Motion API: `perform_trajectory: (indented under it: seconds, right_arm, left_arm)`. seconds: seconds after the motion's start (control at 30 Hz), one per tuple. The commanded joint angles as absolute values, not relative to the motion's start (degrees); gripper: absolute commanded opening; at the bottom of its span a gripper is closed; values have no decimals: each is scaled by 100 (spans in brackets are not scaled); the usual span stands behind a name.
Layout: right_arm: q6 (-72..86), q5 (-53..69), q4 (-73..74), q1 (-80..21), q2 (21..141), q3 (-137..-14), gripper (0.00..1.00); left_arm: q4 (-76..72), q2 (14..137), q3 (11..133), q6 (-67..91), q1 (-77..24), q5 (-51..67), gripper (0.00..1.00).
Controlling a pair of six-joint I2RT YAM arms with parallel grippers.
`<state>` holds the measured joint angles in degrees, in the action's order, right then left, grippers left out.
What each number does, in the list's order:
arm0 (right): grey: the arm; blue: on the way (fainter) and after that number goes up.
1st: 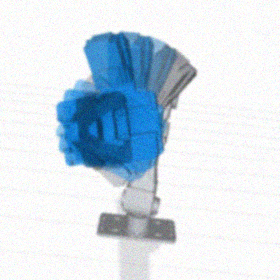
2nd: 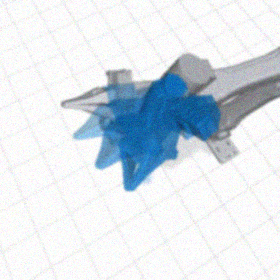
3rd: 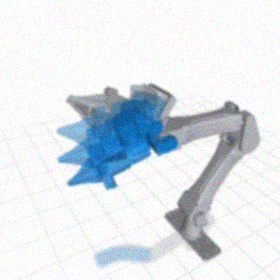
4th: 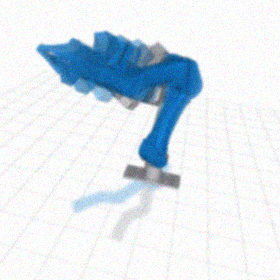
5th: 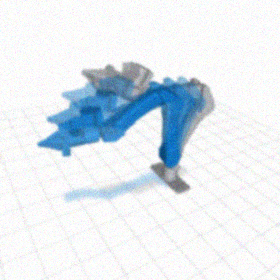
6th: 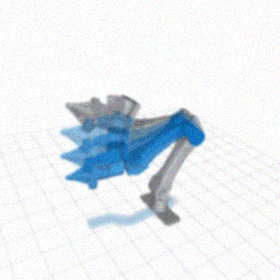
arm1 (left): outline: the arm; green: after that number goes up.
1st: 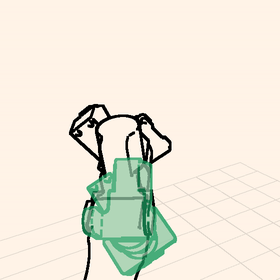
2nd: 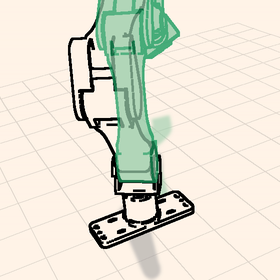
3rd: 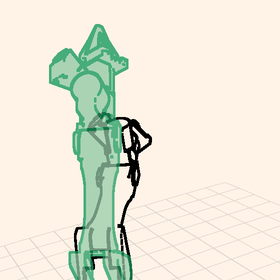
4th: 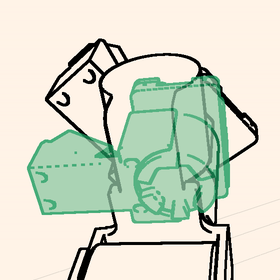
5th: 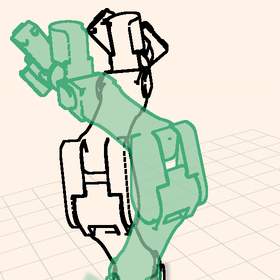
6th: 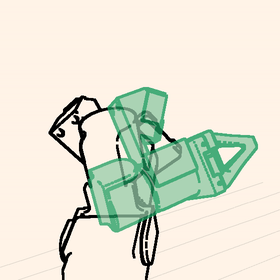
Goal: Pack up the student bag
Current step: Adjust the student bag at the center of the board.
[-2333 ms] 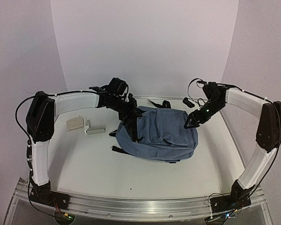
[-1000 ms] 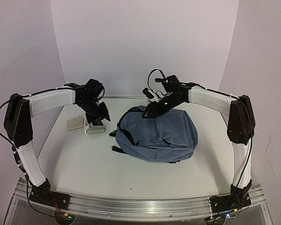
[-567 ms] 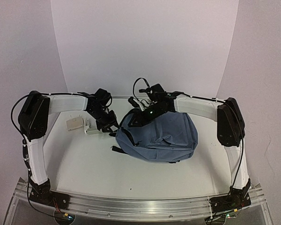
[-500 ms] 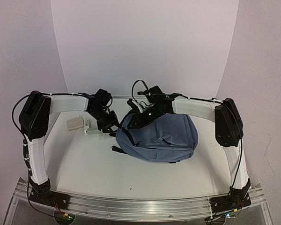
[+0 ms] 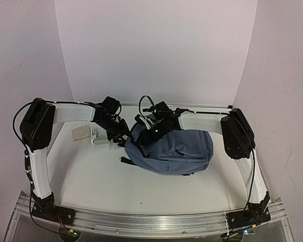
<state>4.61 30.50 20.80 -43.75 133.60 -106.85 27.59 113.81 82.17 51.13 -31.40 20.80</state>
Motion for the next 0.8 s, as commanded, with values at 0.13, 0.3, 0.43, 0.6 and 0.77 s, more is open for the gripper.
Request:
perform_trajectory:
  seconds: [0.13, 0.3, 0.43, 0.6, 0.77]
  right_arm:
    - [474, 1894, 1992, -4418, 13482, -10235, 29]
    - [500, 2250, 1960, -4421, 13432, -10048, 30]
    - [467, 2373, 1963, -4421, 13388, -10080, 31]
    - [402, 2323, 1969, -4421, 13389, -10073, 32]
    - [302, 1885, 1974, -4422, 13392, -10027, 36]
  left_arm:
    - [2444, 10905, 7790, 5300, -3129, 2007, 29]
    - [2173, 11028, 7731, 5323, -3129, 2228, 30]
    - [2054, 11249, 7787, 5334, -3131, 2433, 28]
    - [2014, 11050, 7791, 5366, -3131, 2472, 1]
    - [2314, 10361, 7814, 5453, -3175, 2304, 0]
